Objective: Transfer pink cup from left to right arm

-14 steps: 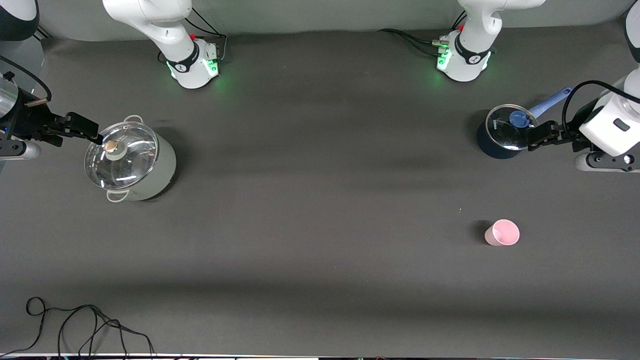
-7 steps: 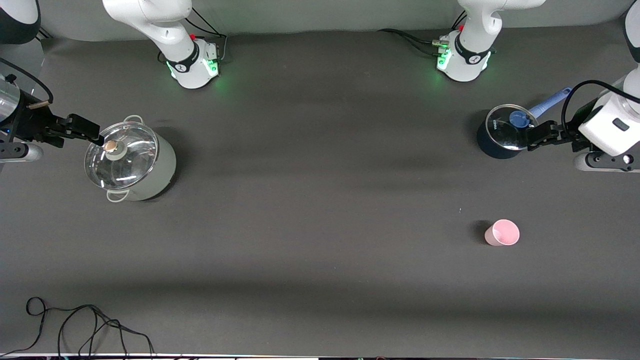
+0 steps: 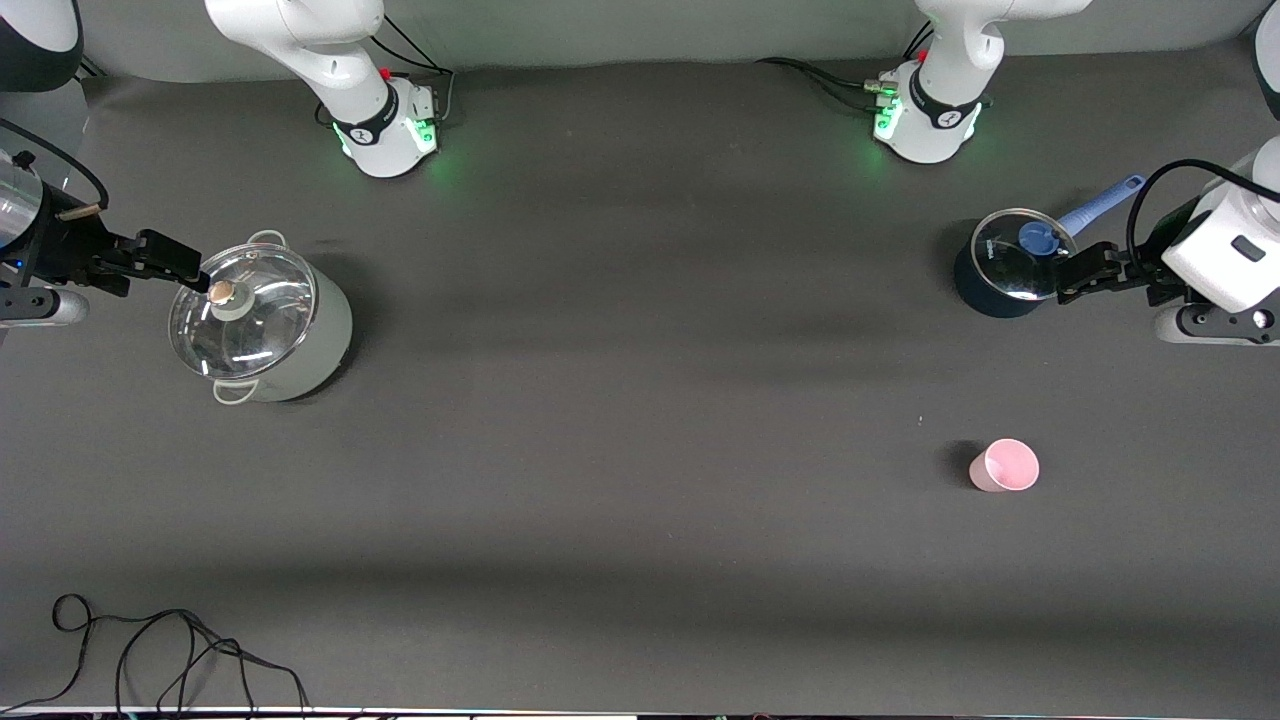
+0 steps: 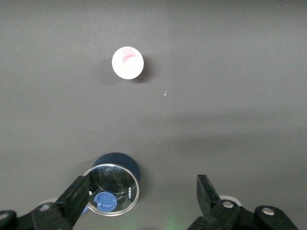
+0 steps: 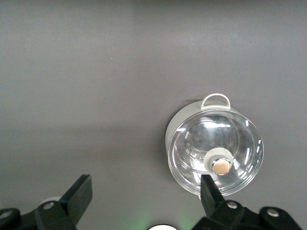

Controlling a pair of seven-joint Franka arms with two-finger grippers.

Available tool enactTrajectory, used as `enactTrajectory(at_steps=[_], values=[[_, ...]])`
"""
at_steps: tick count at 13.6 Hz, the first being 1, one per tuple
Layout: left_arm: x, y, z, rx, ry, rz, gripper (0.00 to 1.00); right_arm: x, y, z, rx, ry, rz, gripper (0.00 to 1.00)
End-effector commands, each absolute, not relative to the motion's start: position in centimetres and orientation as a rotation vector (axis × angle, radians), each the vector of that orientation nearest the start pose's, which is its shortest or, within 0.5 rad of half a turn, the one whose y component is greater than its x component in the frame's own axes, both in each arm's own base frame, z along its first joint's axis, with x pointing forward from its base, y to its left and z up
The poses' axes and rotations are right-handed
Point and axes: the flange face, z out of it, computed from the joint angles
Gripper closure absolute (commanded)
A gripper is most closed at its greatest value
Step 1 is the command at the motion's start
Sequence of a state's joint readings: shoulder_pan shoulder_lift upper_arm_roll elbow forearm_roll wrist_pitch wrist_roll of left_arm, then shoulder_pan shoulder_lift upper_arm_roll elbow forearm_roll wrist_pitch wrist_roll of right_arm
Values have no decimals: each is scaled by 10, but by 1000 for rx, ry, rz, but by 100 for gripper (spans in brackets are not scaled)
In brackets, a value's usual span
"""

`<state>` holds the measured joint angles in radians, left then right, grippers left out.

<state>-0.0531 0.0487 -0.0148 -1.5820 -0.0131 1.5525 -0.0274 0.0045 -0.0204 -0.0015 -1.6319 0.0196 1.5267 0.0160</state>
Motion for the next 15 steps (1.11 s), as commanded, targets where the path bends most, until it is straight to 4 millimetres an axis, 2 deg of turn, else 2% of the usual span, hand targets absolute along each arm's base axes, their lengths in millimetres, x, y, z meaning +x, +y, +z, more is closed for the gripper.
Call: enactTrajectory(at_steps=[1, 3, 5, 7, 8, 9, 12, 13, 15], values=[[576, -46, 598, -3141, 147, 107, 0, 542, 5, 604, -3123, -10, 146, 0], [582, -39, 606, -3126, 375, 70, 0, 540, 5, 604, -3123, -10, 151, 0], [588, -29, 607, -3083, 706, 38, 0, 540, 6, 603, -3123, -12, 154, 0], [593, 4, 608, -3018, 970, 5, 0, 540, 6, 603, -3123, -12, 154, 0], [597, 11, 602, -3019, 1057, -12, 0, 540, 6, 603, -3123, -12, 151, 0], [598, 28, 602, -3033, 1085, -48, 0, 540, 7, 603, -3123, -15, 154, 0], [606, 88, 573, -3080, 1333, -140, 0, 540, 6, 603, -3123, -12, 151, 0], [608, 113, 558, -3104, 1417, -196, 0, 540, 7, 603, -3123, -17, 151, 0], [611, 149, 528, -3103, 1597, -307, 0, 540, 6, 603, -3124, -15, 151, 0]])
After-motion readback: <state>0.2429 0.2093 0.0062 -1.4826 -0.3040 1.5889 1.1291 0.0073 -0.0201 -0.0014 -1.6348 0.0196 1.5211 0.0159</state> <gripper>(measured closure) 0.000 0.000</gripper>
